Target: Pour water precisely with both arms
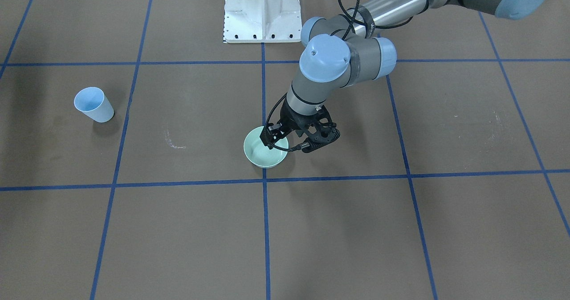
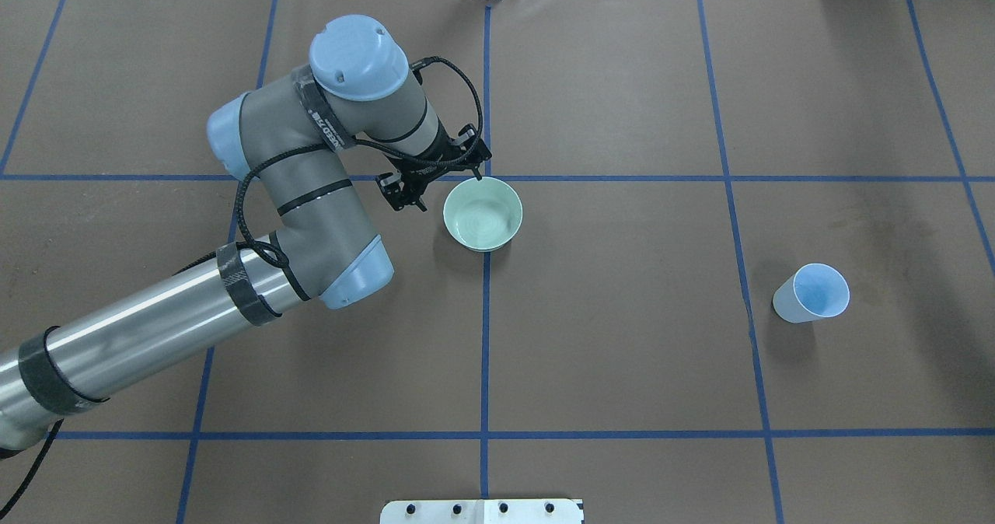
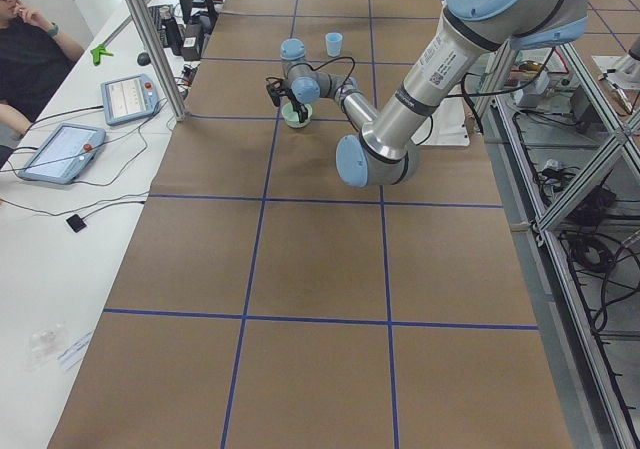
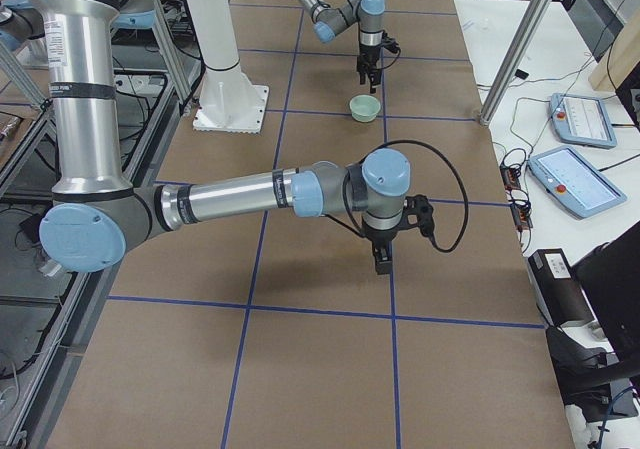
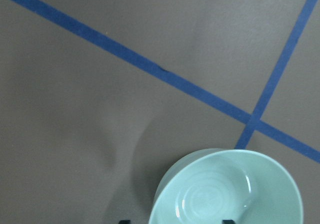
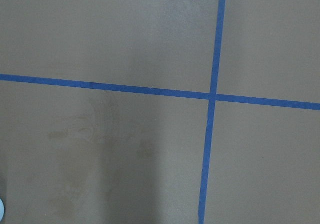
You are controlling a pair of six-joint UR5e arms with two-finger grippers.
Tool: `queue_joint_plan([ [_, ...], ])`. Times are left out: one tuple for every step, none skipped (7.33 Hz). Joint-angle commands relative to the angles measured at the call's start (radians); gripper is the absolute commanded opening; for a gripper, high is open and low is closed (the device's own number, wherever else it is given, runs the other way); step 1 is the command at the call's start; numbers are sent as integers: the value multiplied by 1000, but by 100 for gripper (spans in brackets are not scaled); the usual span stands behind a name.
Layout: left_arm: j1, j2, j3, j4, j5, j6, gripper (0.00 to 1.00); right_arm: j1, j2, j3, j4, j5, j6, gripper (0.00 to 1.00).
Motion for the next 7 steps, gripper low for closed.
queue_joint_plan([
  [-30,3,-70,69,-7,7,100,-3,26,46,0,-26,17,99],
  [-31,5,-79,72,-9,7,100,-12,-1,63,8,-28,65,99],
  [-37,29,-101,72,-9,7,100,-32,-56,191,9,-40,151,100],
  [-42,63,-140,72,-9,7,100,-113,-99,323,6,-126,279,100],
  [-47,90,-168,72,-7,7,100,-232,-154,441,24,-240,448,100],
  [-47,106,-182,72,-7,7,100,-323,-166,500,25,-279,651,100],
  [-47,110,-184,72,-7,7,100,-416,-173,555,20,-338,703,100],
])
